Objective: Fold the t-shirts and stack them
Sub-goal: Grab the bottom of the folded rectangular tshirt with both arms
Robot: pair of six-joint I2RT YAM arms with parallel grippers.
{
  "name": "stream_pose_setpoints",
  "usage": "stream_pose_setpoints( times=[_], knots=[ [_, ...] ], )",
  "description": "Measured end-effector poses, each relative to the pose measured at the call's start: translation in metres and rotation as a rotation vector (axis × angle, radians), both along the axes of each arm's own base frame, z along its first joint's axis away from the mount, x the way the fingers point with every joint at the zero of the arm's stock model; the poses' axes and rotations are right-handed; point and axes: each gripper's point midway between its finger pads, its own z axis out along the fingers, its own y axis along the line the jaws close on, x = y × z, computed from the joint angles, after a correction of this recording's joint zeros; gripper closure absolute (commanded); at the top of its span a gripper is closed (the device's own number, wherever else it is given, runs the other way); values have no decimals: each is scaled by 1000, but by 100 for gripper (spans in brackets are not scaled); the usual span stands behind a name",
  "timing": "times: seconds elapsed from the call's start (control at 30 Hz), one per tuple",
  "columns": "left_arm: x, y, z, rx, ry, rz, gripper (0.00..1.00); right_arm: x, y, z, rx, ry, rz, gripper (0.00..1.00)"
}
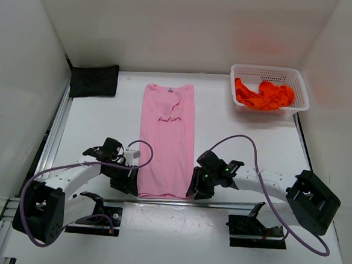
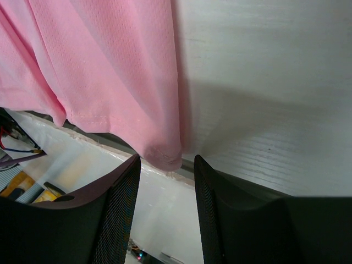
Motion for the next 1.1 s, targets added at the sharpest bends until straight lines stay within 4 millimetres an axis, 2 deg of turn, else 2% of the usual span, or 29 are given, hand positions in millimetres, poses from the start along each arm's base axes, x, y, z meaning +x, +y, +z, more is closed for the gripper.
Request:
stream_pose_setpoints(
  times=[0.23,0.43,0.6,0.87,0.97,1.1],
  knots=[
    [9,-2,1,16,23,1,27,-1,2,-1,3,9,-29,51],
    [12,-6,1,4,65,7,27,-1,3,-2,7,13,-44,51],
    [15,-9,0,1,90,12,32,-3,4,-2,9,14,-37,51],
    [15,-17,0,-3,105,-25,32,-7,6,-2,11,25,-45,51],
    [16,-19,-1,1,108,-39,37,-8,7,-2,10,29,-51,51],
    [17,-19,-6,12,109,-37,55,-10,8,-2,10,35,-53,51]
  ],
)
